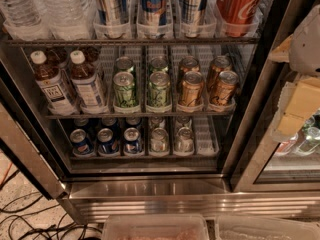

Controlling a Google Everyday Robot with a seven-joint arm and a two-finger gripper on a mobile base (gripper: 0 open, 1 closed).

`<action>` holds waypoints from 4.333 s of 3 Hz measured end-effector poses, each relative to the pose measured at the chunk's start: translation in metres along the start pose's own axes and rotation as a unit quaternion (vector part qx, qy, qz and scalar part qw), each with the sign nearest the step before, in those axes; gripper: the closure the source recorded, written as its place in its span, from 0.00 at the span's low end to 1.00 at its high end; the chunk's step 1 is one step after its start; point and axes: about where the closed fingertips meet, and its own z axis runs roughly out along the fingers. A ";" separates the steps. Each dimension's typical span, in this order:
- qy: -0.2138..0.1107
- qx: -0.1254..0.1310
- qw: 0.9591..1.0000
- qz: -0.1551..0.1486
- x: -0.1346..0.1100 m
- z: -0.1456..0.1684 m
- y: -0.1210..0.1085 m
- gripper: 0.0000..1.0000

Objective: Pick redbull can from top shelf of fridge

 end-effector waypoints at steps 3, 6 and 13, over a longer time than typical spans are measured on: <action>0.008 -0.013 1.000 0.001 -0.008 0.038 -0.002 0.00; -0.125 -0.046 0.991 0.018 -0.029 0.162 0.076 0.00; -0.620 0.065 0.778 0.077 -0.171 0.086 0.088 0.00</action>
Offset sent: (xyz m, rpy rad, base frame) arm 0.0076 0.0041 -0.0130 -0.0359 0.0091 -0.0021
